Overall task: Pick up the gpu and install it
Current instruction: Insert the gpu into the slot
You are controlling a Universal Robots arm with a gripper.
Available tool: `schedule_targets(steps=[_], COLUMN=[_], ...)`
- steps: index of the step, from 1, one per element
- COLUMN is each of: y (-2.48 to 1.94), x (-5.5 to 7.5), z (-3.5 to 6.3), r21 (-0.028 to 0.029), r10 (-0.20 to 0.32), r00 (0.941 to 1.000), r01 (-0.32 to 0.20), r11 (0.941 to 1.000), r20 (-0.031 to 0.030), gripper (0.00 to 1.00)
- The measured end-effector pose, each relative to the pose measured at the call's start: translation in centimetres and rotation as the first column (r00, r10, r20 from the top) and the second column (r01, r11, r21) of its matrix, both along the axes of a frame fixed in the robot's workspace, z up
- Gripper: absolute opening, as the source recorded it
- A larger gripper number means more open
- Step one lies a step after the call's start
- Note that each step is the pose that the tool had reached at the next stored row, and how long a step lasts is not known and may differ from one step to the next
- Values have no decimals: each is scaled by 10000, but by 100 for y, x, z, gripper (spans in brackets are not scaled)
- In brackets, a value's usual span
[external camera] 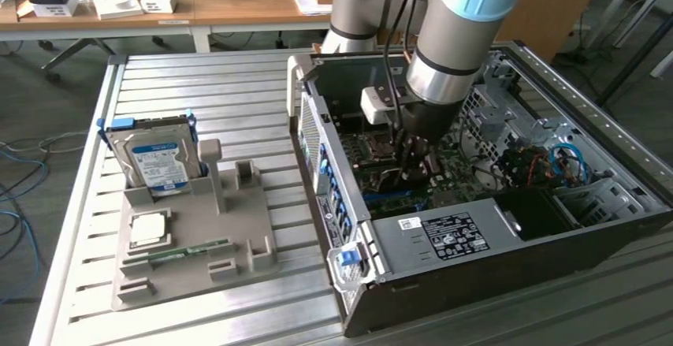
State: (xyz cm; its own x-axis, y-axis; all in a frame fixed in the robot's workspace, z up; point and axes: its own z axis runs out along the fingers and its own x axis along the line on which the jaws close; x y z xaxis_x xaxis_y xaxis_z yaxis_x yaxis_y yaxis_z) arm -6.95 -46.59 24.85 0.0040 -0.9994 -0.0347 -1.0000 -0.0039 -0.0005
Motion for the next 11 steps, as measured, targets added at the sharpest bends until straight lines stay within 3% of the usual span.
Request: schedule_targets(steps=[11], y=[0], x=[0], z=[-15], r21=[1], r10=[0], r00=[10000], r01=[0], r11=[10000], r20=[0], gripper=[26])
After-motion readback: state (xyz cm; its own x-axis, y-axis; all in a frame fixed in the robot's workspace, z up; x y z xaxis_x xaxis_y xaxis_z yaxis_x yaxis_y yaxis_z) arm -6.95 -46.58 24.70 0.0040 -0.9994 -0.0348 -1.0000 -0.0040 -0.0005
